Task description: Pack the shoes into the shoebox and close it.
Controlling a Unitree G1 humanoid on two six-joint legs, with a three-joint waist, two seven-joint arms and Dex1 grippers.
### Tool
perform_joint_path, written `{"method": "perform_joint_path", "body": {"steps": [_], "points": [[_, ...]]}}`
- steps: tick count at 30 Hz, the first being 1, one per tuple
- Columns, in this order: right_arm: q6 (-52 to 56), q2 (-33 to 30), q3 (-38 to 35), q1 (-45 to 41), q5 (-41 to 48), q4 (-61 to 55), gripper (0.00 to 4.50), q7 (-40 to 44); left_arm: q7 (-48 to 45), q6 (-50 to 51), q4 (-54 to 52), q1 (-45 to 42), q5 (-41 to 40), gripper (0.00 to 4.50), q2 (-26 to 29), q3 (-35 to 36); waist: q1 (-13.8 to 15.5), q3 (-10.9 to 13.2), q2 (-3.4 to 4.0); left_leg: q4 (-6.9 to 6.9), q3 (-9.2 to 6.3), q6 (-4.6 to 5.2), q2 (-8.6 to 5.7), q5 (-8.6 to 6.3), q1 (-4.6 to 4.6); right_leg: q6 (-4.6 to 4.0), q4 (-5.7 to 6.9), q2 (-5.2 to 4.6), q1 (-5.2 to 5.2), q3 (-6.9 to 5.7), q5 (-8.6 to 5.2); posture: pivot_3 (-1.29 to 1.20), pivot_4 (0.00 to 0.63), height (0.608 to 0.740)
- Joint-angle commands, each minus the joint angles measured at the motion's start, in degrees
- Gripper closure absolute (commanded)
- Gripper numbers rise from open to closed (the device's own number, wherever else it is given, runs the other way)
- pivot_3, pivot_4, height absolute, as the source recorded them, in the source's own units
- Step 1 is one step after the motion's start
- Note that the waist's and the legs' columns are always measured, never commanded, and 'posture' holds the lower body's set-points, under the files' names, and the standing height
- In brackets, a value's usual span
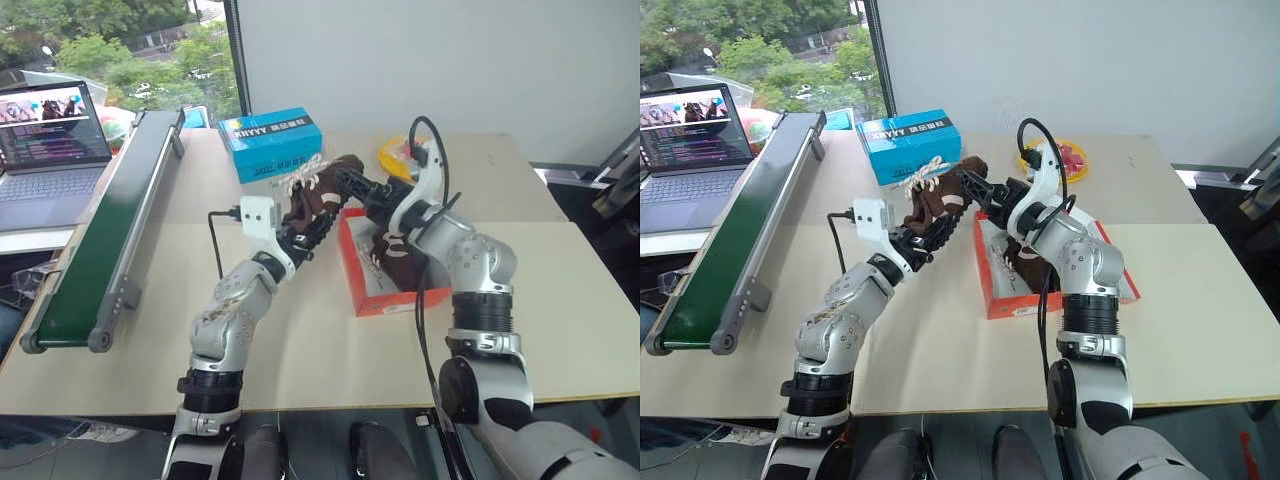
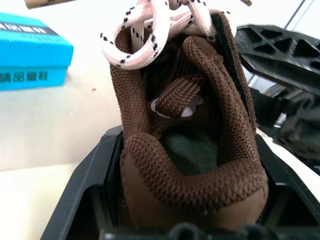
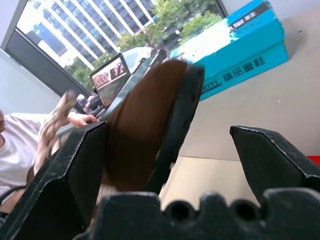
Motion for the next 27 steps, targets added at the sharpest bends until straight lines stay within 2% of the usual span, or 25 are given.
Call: {"method": "perform_joint_path", "body": {"steps": [1, 8, 10, 11, 13, 16, 19, 21, 23, 25, 27], "points": [[-1.61, 0.10, -0.71, -1.95, 1.92, -1.78, 1.09, 1.09, -0.66, -0.40, -3.00, -1.20, -1.00, 1.93, -0.52, -0.70, 0.00, 0.00, 0.00, 0.00, 0.00, 0.00, 0.00, 0.00, 0.00, 0.00, 0.00, 0.00, 0.00, 0.00, 0.00, 0.00, 0.150, 0.740], [-1.73, -0.08, -1.24, -2.42, 2.56, -2.00, 3.33, 0.56, -1.38, -0.47, 0.25, -2.77, -1.18, 1.93, 0.78, 0.72, 0.01, 0.00, 0.00, 0.00, 0.00, 0.00, 0.00, 0.00, 0.00, 0.00, 0.00, 0.00, 0.00, 0.00, 0.00, 0.00, 0.150, 0.740], [-2.74, -0.72, -0.76, -2.67, 1.34, -1.90, 3.73, 0.38, -3.87, -0.14, 0.33, -3.50, -5.20, 1.04, 1.18, 3.33, 0.01, 0.00, 0.00, 0.00, 0.00, 0.00, 0.00, 0.00, 0.00, 0.00, -0.01, 0.00, 0.00, 0.00, 0.00, 0.00, 0.150, 0.740], [-3.27, -0.91, -0.83, -2.90, 0.98, -1.72, 3.81, 0.14, -3.94, -0.36, 0.73, -3.99, -4.52, 0.83, 2.21, 3.68, 0.00, 0.00, 0.00, 0.00, 0.00, 0.00, 0.00, 0.00, 0.00, 0.00, -0.01, 0.00, 0.00, 0.00, 0.00, 0.00, 0.150, 0.740], [-4.67, -2.00, -1.61, -4.07, 0.37, -0.73, 3.93, -0.44, -3.63, -0.35, 2.51, -5.26, -3.24, 0.01, 5.90, 6.06, 0.00, 0.01, 0.01, 0.00, 0.00, 0.00, 0.01, 0.00, -0.02, 0.00, -0.01, 0.01, -0.01, -0.02, 0.00, 0.00, 0.150, 0.740], [-5.89, -4.67, -2.85, -6.83, -0.14, 0.89, 3.93, -0.75, -5.31, 0.16, 4.44, -5.77, -4.96, 0.00, 11.81, 10.99, -0.29, 0.02, 0.03, 0.00, 0.01, -0.02, 0.00, 0.01, 0.02, 0.00, 0.02, 0.04, -0.03, 0.03, 0.00, 0.00, 0.150, 0.740], [-5.98, -6.72, -2.63, -9.02, -0.46, 2.21, 3.94, 0.10, -7.09, 0.12, 5.41, -4.76, -5.40, 0.00, 15.98, 11.87, -0.24, 0.02, 0.04, -0.02, 0.00, -0.02, 0.02, 0.01, 0.02, 0.00, 0.01, 0.03, -0.03, 0.01, 0.00, 0.00, 0.150, 0.740], [-6.19, -10.20, 0.15, -10.70, -3.55, 4.42, 3.95, 2.02, -9.11, 0.88, 5.56, -3.24, -5.33, 0.00, 19.22, 11.67, -0.23, 0.04, 0.06, -0.04, 0.00, -0.02, 0.02, 0.01, 0.00, 0.00, -0.02, 0.02, -0.04, 0.00, 0.00, 0.00, 0.150, 0.740], [-7.41, -16.07, 8.12, -11.61, -10.34, 6.04, 3.95, 7.50, -11.44, 2.02, 4.58, -1.36, -5.22, 0.00, 21.75, 10.20, -0.15, 0.05, 0.08, -0.05, 0.05, -0.02, 0.01, 0.01, -0.01, 0.00, -0.04, 0.00, -0.06, 0.02, 0.00, 0.00, 0.150, 0.740], [-8.45, -19.93, 12.86, -12.87, -14.41, 8.53, 3.95, 11.79, -12.57, 2.86, 3.64, -0.03, -5.31, 0.00, 22.78, 9.04, 0.07, 0.07, 0.10, -0.05, 0.15, 0.03, -0.06, -0.02, -0.03, 0.02, -0.08, -0.07, -0.06, 0.01, -0.01, 0.00, 0.150, 0.740], [-8.59, -21.80, 13.72, -14.44, -15.70, 12.07, 3.95, 14.52, -12.61, 3.58, 2.98, 0.87, -5.44, 0.00, 22.66, 8.48, 0.04, 0.07, 0.10, -0.04, 0.19, 0.03, -0.05, -0.02, -0.01, 0.02, -0.11, -0.06, -0.02, 0.01, -0.01, 0.00, 0.150, 0.740]]}}
